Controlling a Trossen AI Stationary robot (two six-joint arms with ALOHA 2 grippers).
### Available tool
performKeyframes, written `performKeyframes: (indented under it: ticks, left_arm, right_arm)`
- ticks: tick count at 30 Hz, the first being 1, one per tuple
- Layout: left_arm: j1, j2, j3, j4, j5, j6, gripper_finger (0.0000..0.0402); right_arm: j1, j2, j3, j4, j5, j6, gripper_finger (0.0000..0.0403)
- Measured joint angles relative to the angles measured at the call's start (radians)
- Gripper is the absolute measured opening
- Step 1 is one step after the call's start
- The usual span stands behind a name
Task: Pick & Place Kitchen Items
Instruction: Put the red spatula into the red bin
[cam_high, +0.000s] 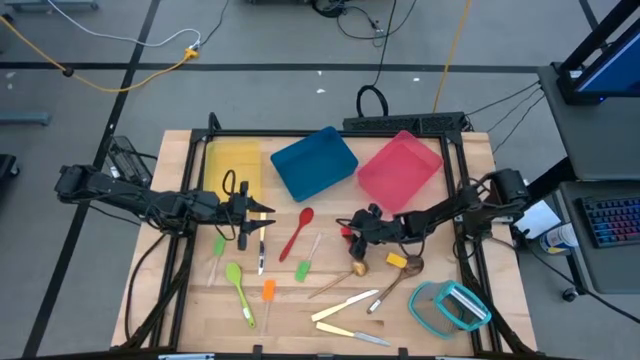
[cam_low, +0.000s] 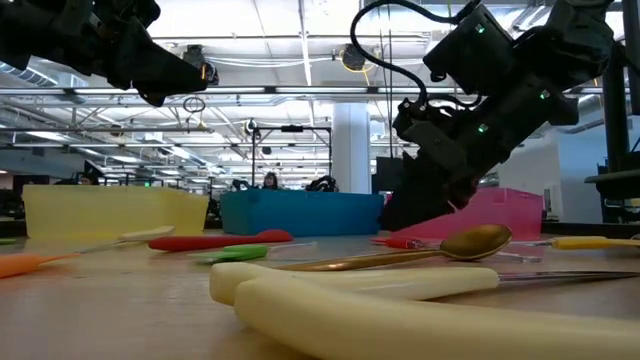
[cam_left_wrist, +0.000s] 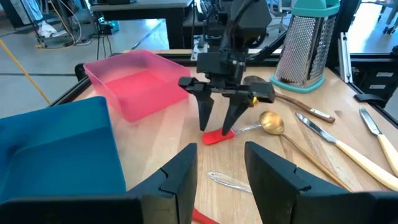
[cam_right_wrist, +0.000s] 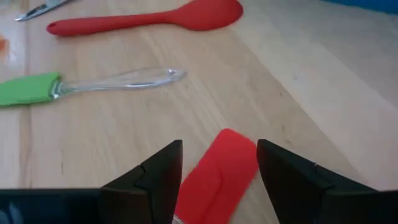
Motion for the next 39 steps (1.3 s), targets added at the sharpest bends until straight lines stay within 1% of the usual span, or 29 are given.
performKeyframes:
  ticks: [4,9,14,21,23,27,31,34,36,39]
  left_arm:
    - [0.000,0.000,0.000,0.000,0.000,0.000,0.0136]
    - [0.000,0.000,0.000,0.000,-0.003,0.004,0.0136]
    - [0.000,0.000,0.000,-0.001,-0.013,0.029,0.0136]
    - [0.000,0.000,0.000,-0.001,-0.034,0.030,0.0136]
    - [0.000,0.000,0.000,-0.002,-0.033,0.030,0.0136]
    - [0.000,0.000,0.000,-0.004,-0.034,0.030,0.0136]
    - [0.000,0.000,0.000,-0.005,-0.034,0.030,0.0136]
    - [0.000,0.000,0.000,-0.005,-0.034,0.030,0.0136]
    - [0.000,0.000,0.000,-0.005,-0.034,0.030,0.0136]
    - [0.000,0.000,0.000,-0.010,-0.034,0.029,0.0136]
  right_arm:
    - [0.000,0.019,0.001,-0.039,0.005,0.069,0.0199]
    - [0.006,0.045,0.003,-0.047,0.054,0.118,0.0199]
    - [0.020,0.050,0.003,-0.040,0.128,0.082,0.0199]
    - [0.041,0.046,-0.001,0.102,0.137,-0.030,0.0199]
    - [0.045,0.028,-0.001,0.102,0.150,-0.043,0.0199]
    - [0.049,0.003,-0.001,0.055,0.216,-0.030,0.0199]
    - [0.053,0.003,-0.001,0.017,0.206,0.026,0.0199]
    - [0.052,0.033,0.000,-0.010,0.177,0.070,0.0202]
    - [0.051,0.048,0.000,0.013,0.160,0.083,0.0207]
    - [0.052,0.074,0.001,0.043,0.161,0.088,0.0216]
